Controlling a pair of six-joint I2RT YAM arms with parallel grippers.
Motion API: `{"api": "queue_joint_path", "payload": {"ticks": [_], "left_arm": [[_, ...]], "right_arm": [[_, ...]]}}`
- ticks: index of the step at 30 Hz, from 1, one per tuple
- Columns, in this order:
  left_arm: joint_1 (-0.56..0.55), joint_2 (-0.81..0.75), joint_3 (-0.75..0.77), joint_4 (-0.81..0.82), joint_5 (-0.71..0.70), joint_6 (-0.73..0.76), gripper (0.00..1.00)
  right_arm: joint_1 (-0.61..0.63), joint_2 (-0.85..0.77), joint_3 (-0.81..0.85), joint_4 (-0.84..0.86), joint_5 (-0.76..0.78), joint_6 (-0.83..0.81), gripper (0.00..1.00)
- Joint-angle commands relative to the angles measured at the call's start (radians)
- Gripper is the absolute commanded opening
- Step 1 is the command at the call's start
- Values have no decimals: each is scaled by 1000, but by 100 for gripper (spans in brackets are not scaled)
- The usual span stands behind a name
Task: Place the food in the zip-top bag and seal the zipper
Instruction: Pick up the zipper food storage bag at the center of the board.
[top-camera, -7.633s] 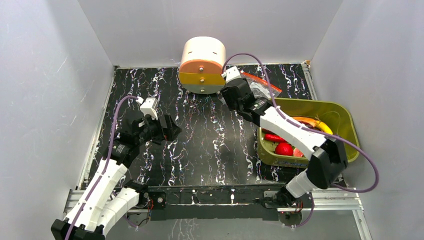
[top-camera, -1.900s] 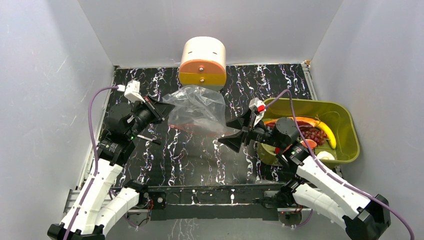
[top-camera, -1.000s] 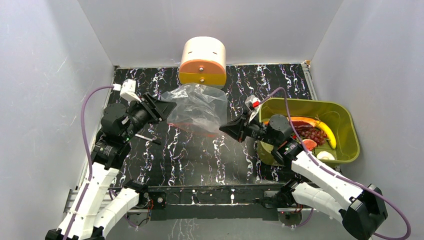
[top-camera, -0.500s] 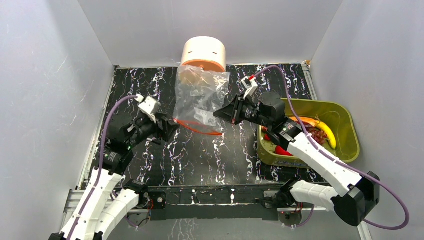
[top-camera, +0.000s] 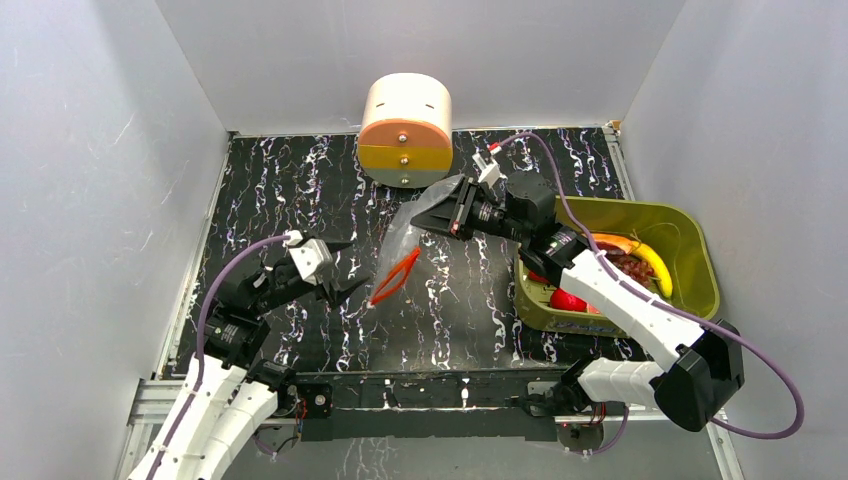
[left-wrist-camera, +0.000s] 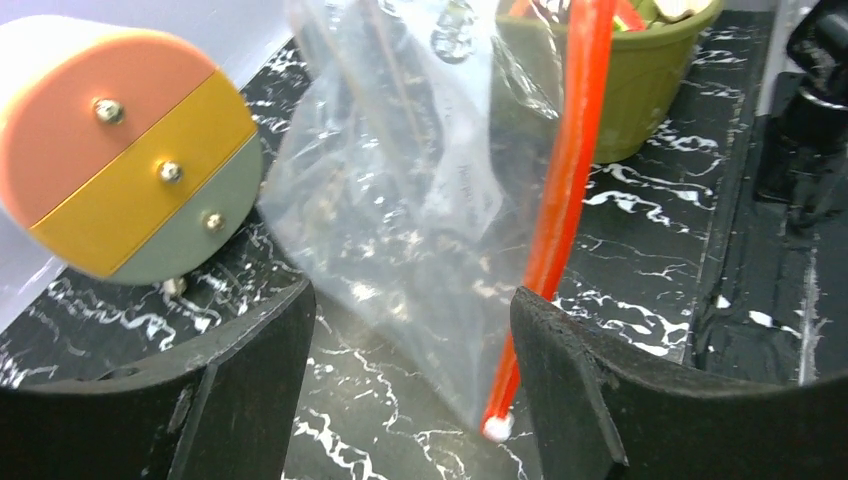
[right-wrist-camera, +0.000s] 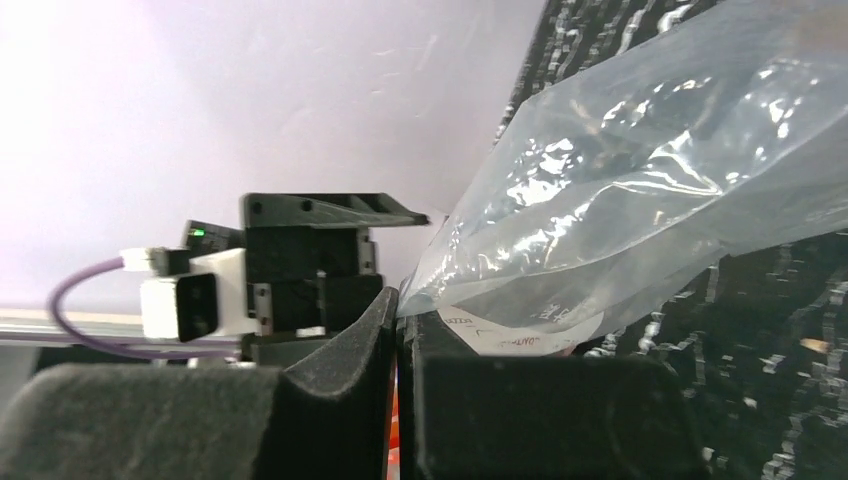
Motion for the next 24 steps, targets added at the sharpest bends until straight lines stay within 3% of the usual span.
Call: {"api": "queue_joint_path", "payload": {"ticks": [1,8,24], "left_arm": [[0,19,-15,135,156,-34,70],[-3,21,-94,277,216,-158,72],[-11,110,-162,393,150,-139,67]], "right_arm": [[-4,-9,-16,184,-27,161,0],[-2,-11,-40,214,29,204,0],[-3,18,-75,291,21,267,0]]}}
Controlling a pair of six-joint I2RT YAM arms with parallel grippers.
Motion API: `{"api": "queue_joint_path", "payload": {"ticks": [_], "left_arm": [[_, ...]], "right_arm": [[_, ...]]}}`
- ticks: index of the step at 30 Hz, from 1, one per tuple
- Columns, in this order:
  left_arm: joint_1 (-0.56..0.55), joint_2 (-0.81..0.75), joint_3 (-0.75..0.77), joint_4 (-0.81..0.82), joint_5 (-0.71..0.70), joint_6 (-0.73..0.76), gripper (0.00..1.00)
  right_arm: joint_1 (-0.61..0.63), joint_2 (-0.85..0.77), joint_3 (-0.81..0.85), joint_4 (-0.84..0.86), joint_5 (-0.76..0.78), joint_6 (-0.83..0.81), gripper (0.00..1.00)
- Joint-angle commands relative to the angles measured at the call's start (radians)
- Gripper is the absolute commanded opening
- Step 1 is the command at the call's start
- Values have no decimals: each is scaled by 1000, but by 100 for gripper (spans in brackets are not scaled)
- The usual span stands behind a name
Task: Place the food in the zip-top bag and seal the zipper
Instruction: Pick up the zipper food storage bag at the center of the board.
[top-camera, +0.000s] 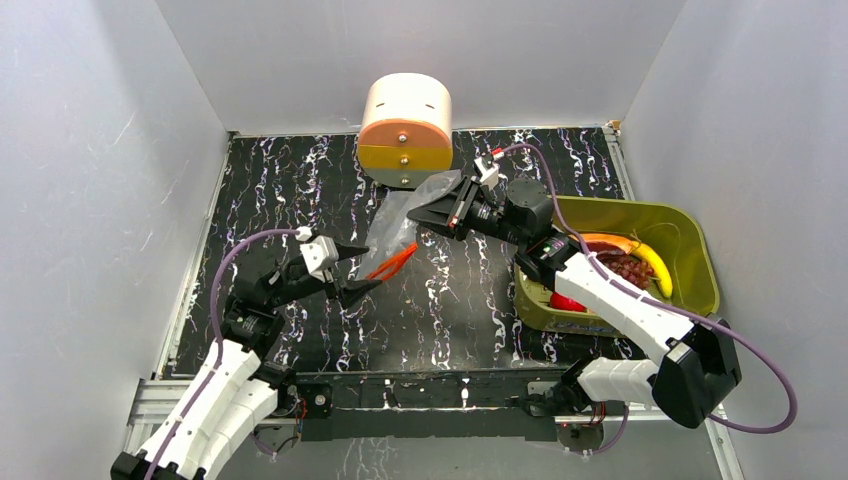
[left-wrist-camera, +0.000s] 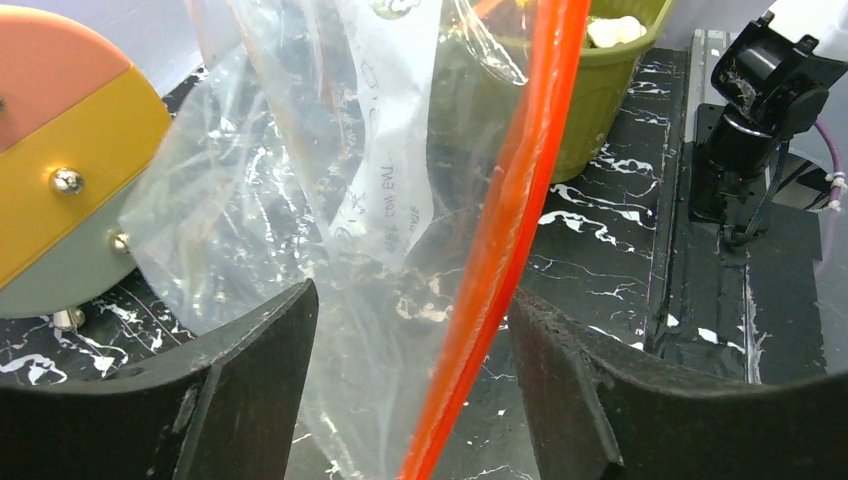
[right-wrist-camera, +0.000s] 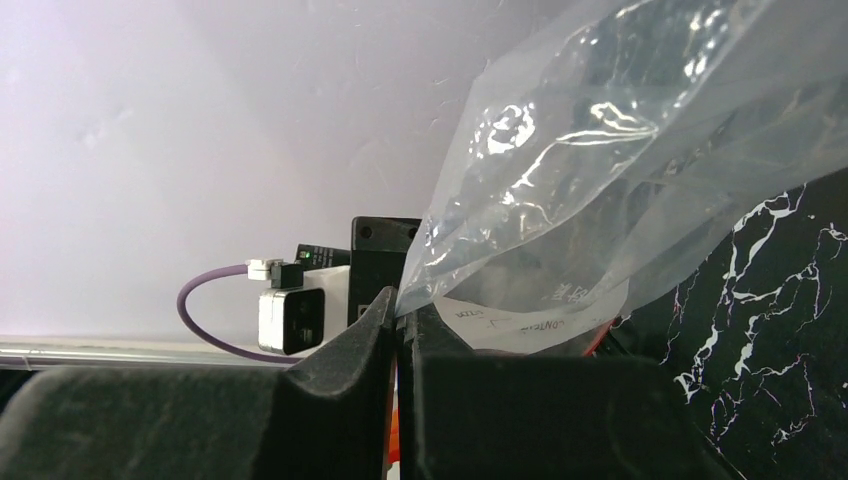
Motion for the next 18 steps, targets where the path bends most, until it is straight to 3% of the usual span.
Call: {"api": "queue_joint_path", "payload": {"ticks": [1,3,9,11,18], "left_arm": [[-10,36,-7,77,5,24,65],[-12,32,-16,104,-2,10,56],[-12,37,3,93,-13,-16,13],[-13,49,22,71,-4,-32,0],[-12,58,73,27,-42,-130,0]], "right_arm": [[-3,6,5,81,1,16,0],[-4,15,6,85,-8,17,0],[-3,3,-8,59,22,-16,0],[-3,-9,1,23,43,-43,7],[-3,-64,48,-180,160,-227,50]]}}
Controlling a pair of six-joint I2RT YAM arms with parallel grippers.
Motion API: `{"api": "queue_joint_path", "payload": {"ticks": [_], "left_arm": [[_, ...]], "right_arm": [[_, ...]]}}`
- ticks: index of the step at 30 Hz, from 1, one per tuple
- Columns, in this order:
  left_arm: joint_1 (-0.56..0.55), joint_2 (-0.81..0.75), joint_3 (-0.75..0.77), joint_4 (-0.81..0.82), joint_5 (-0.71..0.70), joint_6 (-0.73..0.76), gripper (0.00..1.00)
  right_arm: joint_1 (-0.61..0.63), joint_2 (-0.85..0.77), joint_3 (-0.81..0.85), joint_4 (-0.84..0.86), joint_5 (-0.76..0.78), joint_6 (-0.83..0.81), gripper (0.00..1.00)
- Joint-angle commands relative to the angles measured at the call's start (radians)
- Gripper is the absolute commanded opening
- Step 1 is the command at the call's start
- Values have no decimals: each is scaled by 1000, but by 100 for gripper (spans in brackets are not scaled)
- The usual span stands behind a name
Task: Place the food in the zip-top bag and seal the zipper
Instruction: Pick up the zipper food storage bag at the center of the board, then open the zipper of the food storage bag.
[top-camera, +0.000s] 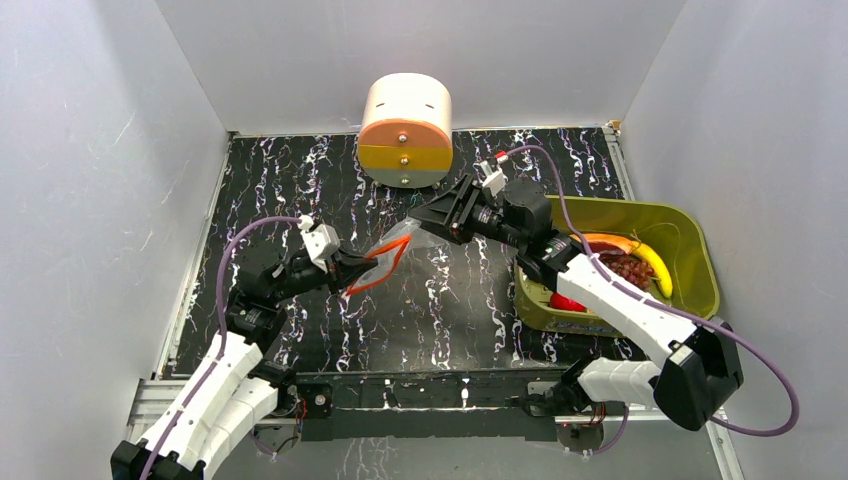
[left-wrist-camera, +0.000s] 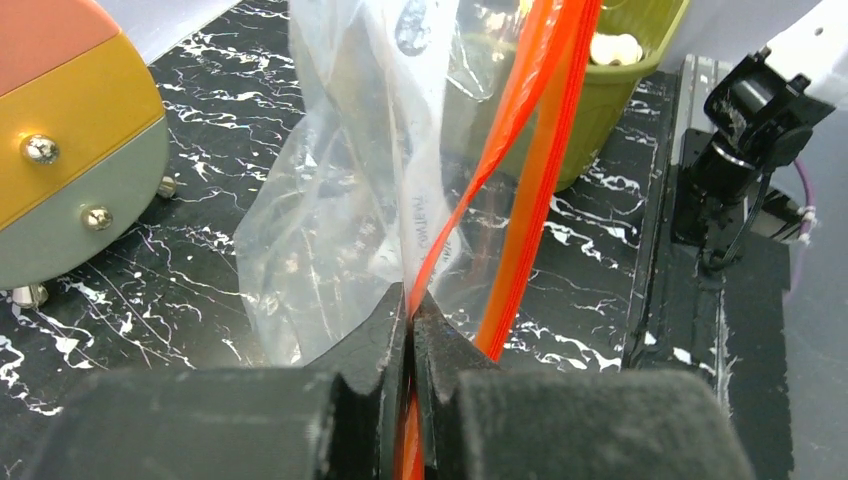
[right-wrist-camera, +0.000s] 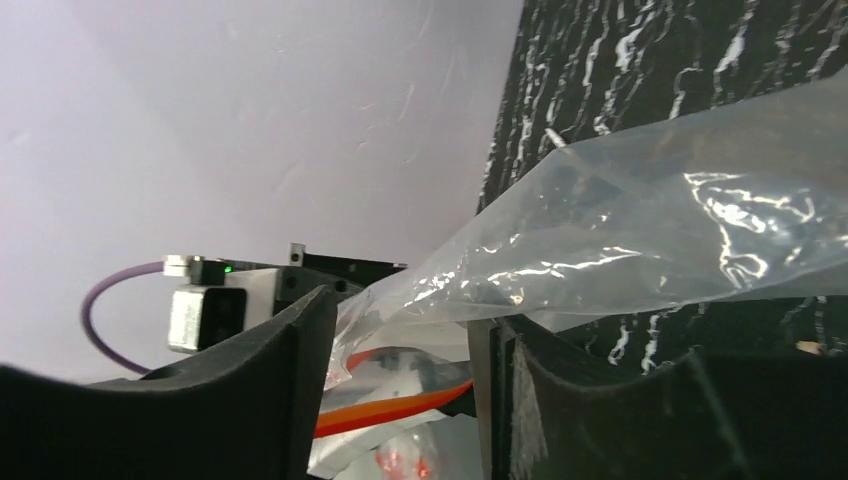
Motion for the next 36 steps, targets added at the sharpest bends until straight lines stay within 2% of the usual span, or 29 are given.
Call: {"api": "queue_joint_path", "payload": {"ticks": [1,3,9,15,22,25,30,36], "left_arm": [[-3,-19,57,8,-40,-85,0],[-3,-32,58,22,-87,-144,0],[-4,-25,101,-9,-177,-290,0],[-4,15,173,-158,-281,-347,0],[-4,24,187,-212,-307,-342,0],[-3,15,195,-217,-289,-349,0],[-3,1,221,-218,-297,-421,0],[-3,8,218,-200,-337,-518,0]], "right_arm": [[-3,-80,56,-130,120,-164,54],[-1,-105,60,-165,155,-222,59],[-2,-134,59,-175,110,-296,62],[2,-148,70,-187,114,-312,68],[2,-177,149,-264,172,-371,78],[2,-185,156,-254,164,-403,78],[9,-164,158,-238,126,-422,71],[69,-111,187,-270,184,-416,65]]}}
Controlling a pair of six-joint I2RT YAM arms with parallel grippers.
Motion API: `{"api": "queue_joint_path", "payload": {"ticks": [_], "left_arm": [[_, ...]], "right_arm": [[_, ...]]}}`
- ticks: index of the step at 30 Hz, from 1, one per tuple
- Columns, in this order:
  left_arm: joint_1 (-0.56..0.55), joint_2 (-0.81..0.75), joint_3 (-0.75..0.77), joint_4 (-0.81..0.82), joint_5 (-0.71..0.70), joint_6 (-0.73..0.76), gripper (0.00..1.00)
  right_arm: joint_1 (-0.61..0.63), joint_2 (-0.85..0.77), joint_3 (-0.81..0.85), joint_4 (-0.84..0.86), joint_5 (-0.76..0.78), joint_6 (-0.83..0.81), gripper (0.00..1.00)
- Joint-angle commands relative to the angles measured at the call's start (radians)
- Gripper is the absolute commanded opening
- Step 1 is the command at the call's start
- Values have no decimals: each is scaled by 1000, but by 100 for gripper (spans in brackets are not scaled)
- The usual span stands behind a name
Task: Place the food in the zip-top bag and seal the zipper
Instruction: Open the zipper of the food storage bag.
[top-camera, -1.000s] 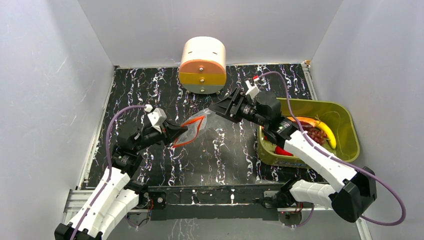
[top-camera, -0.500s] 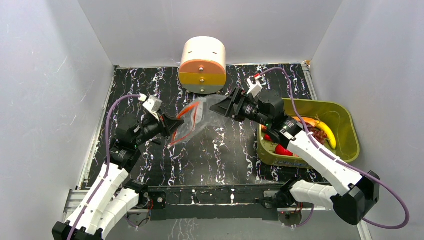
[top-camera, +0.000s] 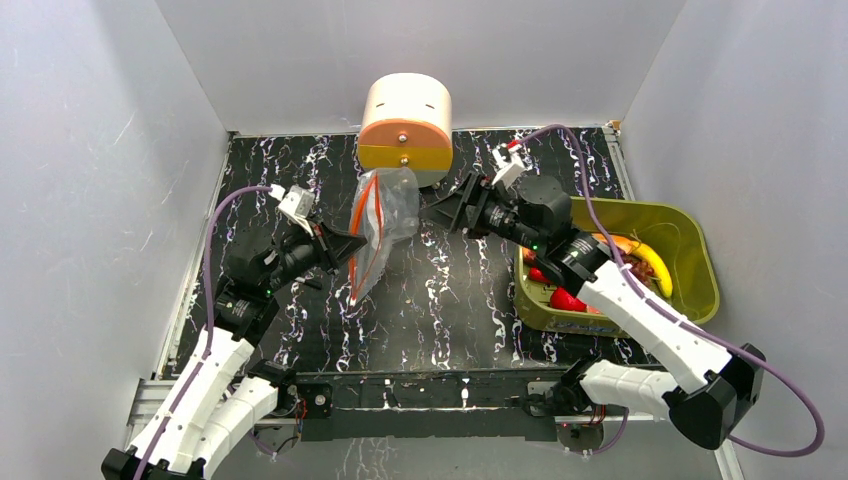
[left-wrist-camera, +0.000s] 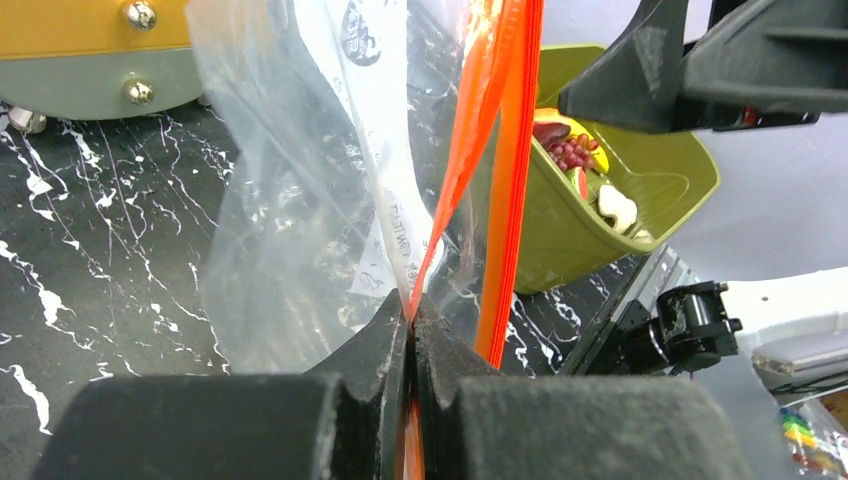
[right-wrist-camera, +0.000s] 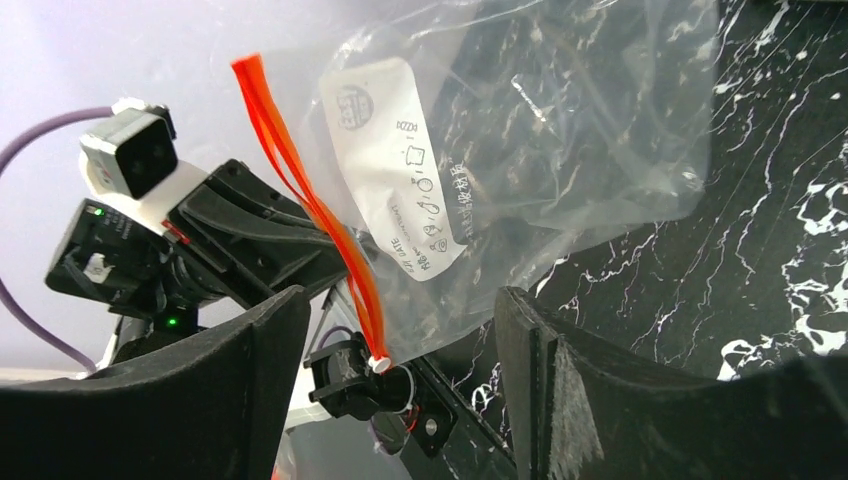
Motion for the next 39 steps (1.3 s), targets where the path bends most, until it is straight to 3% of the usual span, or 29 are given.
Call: {"api": "queue_joint_path", "payload": {"ticks": [1,8,16,22,25,28,32,39], "left_arm": [[-2,-18,20,29,-28,-80,0],[-2,-1,30,17,-48,-125,0],[-1,16,32,13,-10,-125,0],[-1,19,46,-2,6,-94,0],[-2,15,62,-51,-29,-60,0],[-2,5,96,-138,-126,6,0],[-1,6,159,-249,-290,89,0],[-2,77,237,-278,-175,99,0]], "right_arm": [[61,41,77,7,59,-23,65],[209,182,178,44,158,-39,60],[243,356,291,21,183,-66,54],[243,402,312,-42,253,-156,40],[243,402,335,-127,366,-197,30],[243,371,313,-210,531,-227,20],[242,300,207,-272,689,-234,16],[242,215,5,-267,677,-135,13]]}}
